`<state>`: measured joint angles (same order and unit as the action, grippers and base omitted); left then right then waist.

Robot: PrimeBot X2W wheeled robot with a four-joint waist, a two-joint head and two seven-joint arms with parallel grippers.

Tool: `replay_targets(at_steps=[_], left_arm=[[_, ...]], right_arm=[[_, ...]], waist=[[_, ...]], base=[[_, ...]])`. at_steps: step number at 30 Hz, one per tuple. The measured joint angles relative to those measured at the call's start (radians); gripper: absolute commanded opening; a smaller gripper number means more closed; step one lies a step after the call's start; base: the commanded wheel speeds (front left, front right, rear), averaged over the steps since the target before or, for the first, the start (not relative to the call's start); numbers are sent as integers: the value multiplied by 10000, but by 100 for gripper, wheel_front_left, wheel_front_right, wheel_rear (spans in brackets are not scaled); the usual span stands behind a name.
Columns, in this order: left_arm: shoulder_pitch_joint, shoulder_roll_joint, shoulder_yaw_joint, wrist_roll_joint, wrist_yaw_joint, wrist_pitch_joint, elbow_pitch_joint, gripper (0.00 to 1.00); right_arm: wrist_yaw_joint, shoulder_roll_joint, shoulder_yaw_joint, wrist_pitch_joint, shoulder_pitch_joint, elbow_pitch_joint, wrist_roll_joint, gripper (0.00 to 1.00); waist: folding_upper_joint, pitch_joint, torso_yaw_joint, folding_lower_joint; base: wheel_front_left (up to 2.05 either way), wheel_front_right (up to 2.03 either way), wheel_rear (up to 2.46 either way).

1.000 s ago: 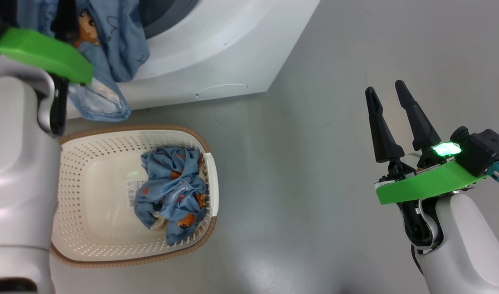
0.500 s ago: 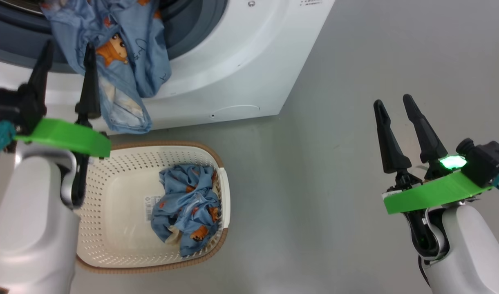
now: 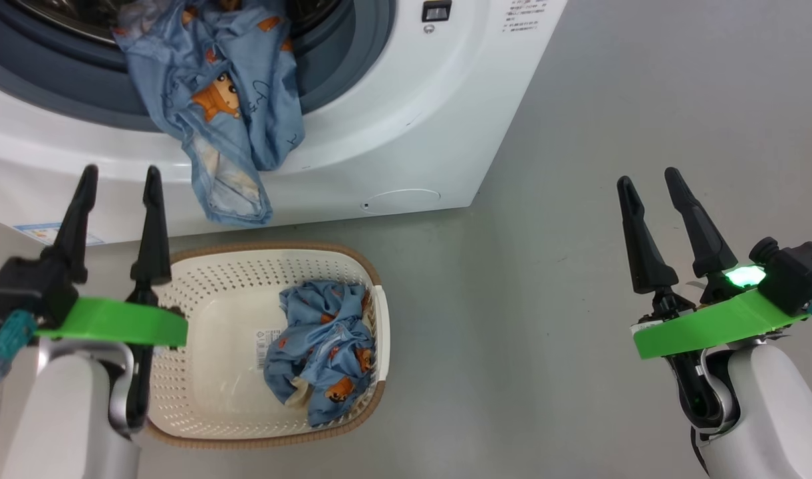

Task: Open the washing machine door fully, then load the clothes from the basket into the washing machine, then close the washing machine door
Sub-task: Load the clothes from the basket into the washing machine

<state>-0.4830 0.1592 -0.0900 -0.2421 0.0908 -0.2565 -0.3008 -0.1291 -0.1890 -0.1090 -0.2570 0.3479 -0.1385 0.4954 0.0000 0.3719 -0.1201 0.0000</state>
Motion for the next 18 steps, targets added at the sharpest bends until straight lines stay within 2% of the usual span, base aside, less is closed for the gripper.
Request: replay_targets(at_steps=[8, 18], left_arm=[[1198, -46, 412, 2, -73, 0, 1099, 100], [2239, -391, 671, 109, -104, 0, 1979, 100]], right_arm=[[0, -17, 21, 0, -4, 105, 0, 100], [0, -17, -15, 0, -4, 144, 0, 100]], waist=[[0, 106, 57, 0], [0, 247, 25, 0]], base=[[0, 0, 0], [0, 0, 0]])
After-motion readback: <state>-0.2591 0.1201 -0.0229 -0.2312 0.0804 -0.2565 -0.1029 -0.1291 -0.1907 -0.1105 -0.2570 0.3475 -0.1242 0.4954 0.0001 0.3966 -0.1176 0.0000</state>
